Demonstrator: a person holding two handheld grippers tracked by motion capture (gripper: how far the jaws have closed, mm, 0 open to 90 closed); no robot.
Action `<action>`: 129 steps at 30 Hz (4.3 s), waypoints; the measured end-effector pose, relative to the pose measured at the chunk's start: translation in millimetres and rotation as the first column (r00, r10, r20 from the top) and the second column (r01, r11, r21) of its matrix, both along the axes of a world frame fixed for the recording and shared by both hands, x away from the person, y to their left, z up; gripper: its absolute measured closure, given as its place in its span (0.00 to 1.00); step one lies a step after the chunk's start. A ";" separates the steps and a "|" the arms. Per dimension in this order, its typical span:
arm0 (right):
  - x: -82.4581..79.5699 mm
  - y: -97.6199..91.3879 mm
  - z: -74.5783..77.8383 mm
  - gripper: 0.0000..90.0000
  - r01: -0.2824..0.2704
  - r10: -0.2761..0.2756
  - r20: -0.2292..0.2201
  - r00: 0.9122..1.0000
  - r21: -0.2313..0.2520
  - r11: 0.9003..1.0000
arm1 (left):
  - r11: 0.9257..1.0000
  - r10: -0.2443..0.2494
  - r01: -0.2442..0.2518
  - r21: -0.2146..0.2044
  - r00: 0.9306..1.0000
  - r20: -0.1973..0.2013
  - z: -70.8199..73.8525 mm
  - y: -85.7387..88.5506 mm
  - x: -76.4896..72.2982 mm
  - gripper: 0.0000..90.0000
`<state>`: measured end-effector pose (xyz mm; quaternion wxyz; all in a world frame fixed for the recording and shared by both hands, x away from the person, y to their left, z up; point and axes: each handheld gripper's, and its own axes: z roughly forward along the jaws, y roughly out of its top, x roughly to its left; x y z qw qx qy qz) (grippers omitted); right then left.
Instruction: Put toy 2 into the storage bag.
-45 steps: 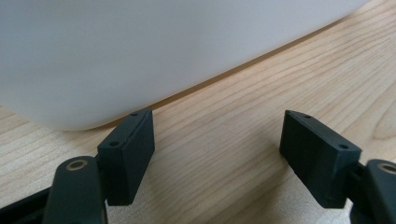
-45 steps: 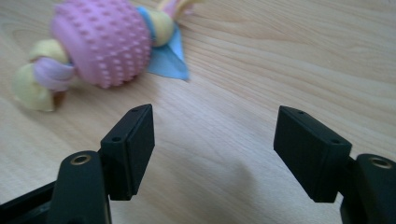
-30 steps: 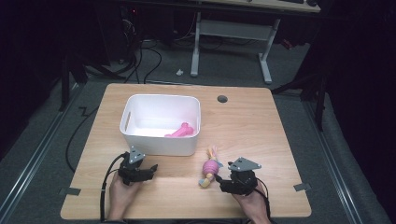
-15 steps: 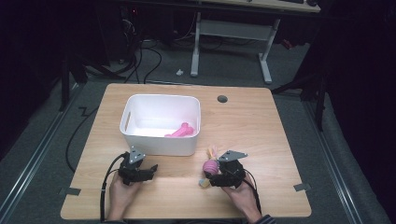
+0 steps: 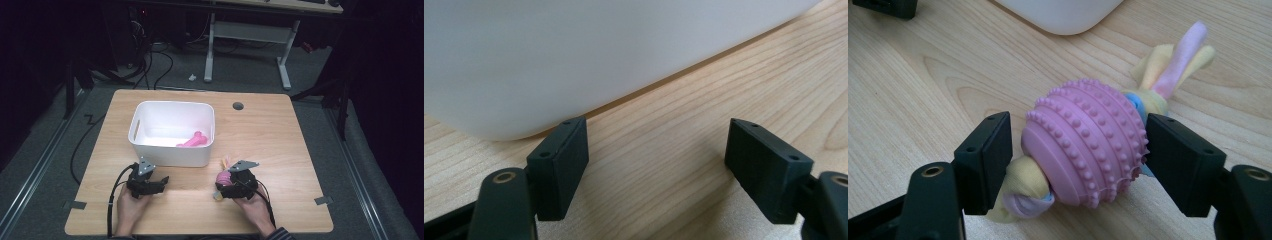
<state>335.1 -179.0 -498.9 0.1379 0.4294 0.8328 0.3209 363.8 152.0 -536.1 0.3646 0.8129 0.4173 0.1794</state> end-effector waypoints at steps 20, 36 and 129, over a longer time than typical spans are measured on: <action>-5.5 -1.7 4.7 0.38 -0.025 0.025 0.037 0.999 0.007 1.000 | 1.000 0.000 0.000 -0.002 1.000 -0.001 -0.1 -0.2 -0.1 0.29; -8.7 -7.9 26.1 0.39 -0.060 0.059 0.083 0.995 0.004 0.998 | 1.000 0.000 0.000 -0.002 1.000 -0.001 0.0 -0.2 -0.1 0.29; 79.4 38.1 163.8 0.38 -0.285 0.280 0.140 0.950 0.017 0.958 | 1.000 0.001 -0.001 -0.001 1.000 -0.001 -0.1 -0.4 -0.2 0.29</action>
